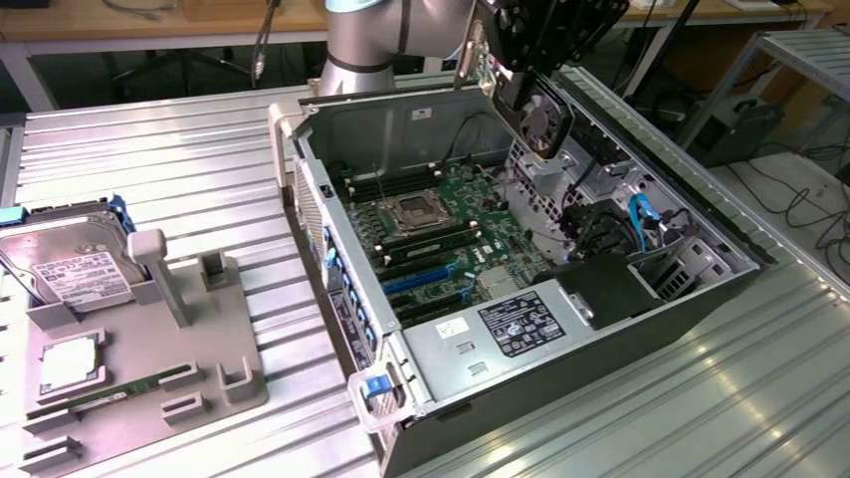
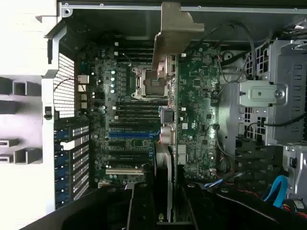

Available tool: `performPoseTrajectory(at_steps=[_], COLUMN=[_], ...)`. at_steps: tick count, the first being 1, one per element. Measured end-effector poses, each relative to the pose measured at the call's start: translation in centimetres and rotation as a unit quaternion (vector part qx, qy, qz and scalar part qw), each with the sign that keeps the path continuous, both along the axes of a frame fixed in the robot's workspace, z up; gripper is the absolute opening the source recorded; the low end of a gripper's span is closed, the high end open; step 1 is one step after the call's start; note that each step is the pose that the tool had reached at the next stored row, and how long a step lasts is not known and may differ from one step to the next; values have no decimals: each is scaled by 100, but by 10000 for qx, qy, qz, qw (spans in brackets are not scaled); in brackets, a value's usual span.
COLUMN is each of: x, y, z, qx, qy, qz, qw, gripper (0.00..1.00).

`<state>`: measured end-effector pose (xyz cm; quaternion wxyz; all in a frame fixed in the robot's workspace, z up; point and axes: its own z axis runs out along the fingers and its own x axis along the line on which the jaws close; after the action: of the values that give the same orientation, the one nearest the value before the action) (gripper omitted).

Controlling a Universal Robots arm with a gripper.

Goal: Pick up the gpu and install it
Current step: 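Pick up the gpu and move the gpu toward the slot, then insert the gpu into the slot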

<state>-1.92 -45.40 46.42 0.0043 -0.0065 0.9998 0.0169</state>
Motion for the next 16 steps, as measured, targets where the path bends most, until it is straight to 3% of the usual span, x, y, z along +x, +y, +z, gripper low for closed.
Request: performPoseTrajectory(at_steps=[2,3,6,16], x=[33,33,33,33], y=[0,0,0,0], z=[-2,-2,-1,-1], qx=[-1,0,-1,-1], qy=[0,0,0,0], qz=[0,153,279,325], qw=[10000,9999,9996,9995], gripper=[27,27,27,27])
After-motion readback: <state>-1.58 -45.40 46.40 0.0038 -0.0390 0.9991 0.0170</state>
